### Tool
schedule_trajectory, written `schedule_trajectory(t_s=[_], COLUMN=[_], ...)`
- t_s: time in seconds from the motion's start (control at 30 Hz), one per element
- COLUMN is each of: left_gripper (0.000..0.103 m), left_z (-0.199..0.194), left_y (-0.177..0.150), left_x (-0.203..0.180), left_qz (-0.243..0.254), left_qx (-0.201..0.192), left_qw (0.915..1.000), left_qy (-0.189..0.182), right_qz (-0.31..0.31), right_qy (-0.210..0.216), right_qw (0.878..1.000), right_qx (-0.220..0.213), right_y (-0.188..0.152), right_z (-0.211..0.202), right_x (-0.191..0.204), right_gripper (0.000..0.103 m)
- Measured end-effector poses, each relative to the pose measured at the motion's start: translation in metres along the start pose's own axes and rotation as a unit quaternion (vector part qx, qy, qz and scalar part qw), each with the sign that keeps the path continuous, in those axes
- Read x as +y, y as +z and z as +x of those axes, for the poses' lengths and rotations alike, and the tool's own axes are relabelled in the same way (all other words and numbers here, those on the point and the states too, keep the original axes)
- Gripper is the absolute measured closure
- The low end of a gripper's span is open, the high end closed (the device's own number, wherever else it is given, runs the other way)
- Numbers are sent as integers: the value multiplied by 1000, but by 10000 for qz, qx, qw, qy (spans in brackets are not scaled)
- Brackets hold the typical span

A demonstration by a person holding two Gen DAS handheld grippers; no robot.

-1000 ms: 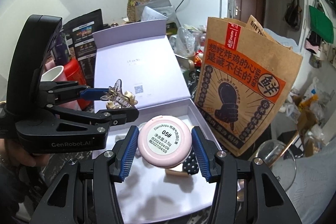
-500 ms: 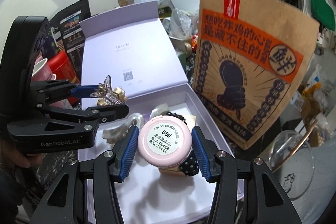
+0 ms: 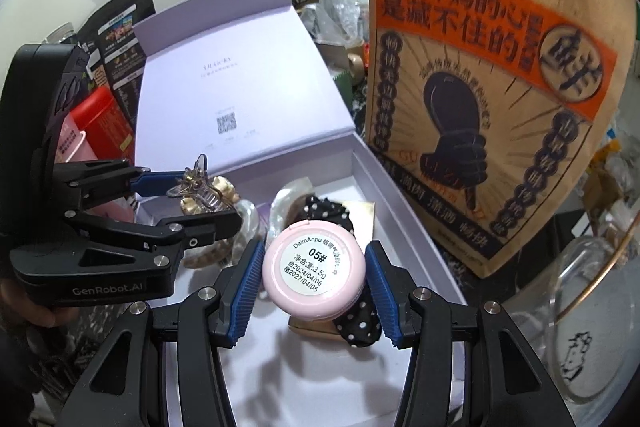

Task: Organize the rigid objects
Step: 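Lower the pink compact into the box with the right tool while the left tool lowers the gold clip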

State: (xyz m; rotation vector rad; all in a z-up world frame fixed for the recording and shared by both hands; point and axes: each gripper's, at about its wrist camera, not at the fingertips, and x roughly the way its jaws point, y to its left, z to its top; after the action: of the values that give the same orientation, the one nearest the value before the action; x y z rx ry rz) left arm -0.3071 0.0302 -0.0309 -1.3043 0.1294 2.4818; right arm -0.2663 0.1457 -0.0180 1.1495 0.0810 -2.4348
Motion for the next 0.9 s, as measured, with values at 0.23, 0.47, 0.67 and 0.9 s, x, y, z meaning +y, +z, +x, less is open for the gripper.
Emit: schedule_trajectory(t_s=[0.23, 0.47, 0.67, 0.9], left_gripper=[47, 47, 46, 45], left_z=[5, 7, 7, 6], left_y=[-1, 1, 1, 0], left_x=[-2, -3, -7, -10], left_qz=[23, 13, 81, 80], left_qx=[53, 22, 18, 14], left_qw=[10000, 10000, 9999, 9998], left_qy=[-7, -27, 58, 185], right_qz=[9, -46, -119, -18], right_qy=[-29, -252, -247, -349], right_qw=[10000, 9996, 9996, 9994], right_qx=[-8, -66, -4, 48], right_y=[-4, -3, -6, -7], right_z=[6, 11, 11, 11], right_x=[-3, -2, 1, -3], right_gripper=[52, 52, 51, 43])
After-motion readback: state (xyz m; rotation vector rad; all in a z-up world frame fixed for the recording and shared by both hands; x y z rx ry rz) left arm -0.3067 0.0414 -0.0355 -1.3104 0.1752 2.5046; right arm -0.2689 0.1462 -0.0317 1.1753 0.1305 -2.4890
